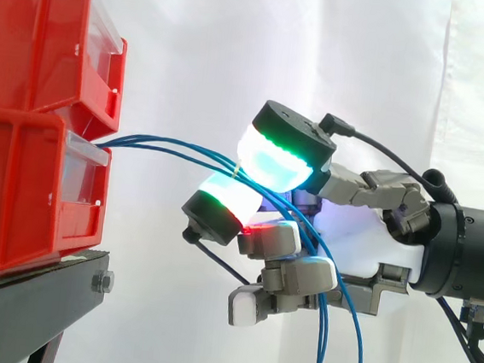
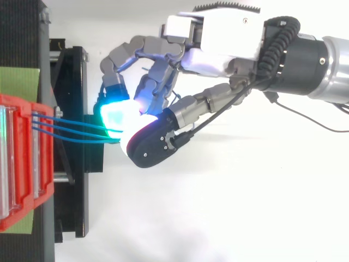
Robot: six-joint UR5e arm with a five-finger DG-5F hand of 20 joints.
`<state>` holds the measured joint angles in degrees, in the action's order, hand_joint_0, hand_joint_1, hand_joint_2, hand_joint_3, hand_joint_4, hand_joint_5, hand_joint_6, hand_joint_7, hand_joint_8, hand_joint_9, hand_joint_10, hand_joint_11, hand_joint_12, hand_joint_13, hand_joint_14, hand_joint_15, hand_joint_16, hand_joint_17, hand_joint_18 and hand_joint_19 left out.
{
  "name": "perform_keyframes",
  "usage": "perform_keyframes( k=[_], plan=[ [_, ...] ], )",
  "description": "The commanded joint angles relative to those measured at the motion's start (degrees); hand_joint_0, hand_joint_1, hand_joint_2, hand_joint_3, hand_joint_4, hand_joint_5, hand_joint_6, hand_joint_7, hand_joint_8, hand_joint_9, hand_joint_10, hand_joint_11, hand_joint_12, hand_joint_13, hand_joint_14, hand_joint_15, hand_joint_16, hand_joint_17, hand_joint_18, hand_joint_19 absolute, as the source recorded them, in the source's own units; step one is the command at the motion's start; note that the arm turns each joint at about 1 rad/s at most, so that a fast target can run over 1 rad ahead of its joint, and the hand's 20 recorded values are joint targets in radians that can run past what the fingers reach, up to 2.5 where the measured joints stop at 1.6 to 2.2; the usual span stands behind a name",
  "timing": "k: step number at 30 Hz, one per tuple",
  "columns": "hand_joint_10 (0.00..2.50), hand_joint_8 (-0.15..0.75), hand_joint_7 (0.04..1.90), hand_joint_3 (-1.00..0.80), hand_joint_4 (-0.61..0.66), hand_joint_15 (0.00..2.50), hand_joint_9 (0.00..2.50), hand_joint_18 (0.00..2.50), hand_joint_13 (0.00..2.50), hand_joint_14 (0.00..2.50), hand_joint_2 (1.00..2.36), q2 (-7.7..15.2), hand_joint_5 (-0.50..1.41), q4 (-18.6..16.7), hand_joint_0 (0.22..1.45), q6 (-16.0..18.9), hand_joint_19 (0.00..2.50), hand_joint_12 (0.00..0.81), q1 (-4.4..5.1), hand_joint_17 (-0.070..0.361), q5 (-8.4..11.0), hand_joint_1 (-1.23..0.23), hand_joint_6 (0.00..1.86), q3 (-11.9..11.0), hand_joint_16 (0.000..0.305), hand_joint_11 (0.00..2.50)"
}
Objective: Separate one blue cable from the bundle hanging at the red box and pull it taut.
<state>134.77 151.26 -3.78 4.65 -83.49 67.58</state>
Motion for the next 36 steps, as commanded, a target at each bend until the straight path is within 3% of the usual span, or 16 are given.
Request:
perform_keyframes(
  k=[1,6,17,21,25,31,36],
  plan=[
    [0.02,0.312,1.32,-0.25,0.14,1.22,1.09,0.80,1.39,0.02,1.02,0.1,-0.25,0.0,0.63,0.0,0.62,0.309,0.01,0.103,0.09,-0.60,0.92,0.0,0.046,1.22],
    [0.02,0.316,1.34,-0.28,0.16,1.23,1.08,0.80,1.40,0.02,1.02,0.0,-0.26,0.0,0.60,0.0,0.62,0.312,0.01,0.105,0.26,-0.50,0.91,0.0,0.047,1.22],
    [0.02,0.323,1.30,-0.30,0.17,1.25,1.11,0.80,1.43,0.02,1.02,0.1,-0.26,0.0,0.60,0.0,0.61,0.310,0.10,0.107,0.26,-0.46,0.91,0.0,0.048,1.28],
    [0.02,0.328,1.23,-0.46,0.18,1.25,1.12,0.80,1.43,0.02,1.00,0.1,-0.26,0.0,0.57,0.0,0.62,0.308,0.10,0.109,0.26,-0.37,0.91,0.0,0.048,1.27],
    [0.02,0.348,1.19,-0.50,0.19,1.24,1.14,0.82,1.45,0.02,1.00,0.1,-0.25,0.0,0.53,0.0,0.60,0.330,0.10,0.114,0.26,-0.32,0.91,0.0,0.051,1.27],
    [0.01,0.359,1.15,-0.50,0.20,1.25,1.18,0.87,1.50,0.02,1.00,0.1,-0.25,0.0,0.48,0.0,0.57,0.345,0.19,0.121,0.26,-0.54,0.91,0.0,0.054,1.28],
    [0.02,0.303,1.17,-0.50,0.13,1.32,1.17,0.84,1.48,0.02,1.00,0.1,-0.25,0.0,0.59,0.0,0.59,0.292,0.19,0.105,0.44,-0.72,0.91,0.0,0.046,1.32]
  ],
)
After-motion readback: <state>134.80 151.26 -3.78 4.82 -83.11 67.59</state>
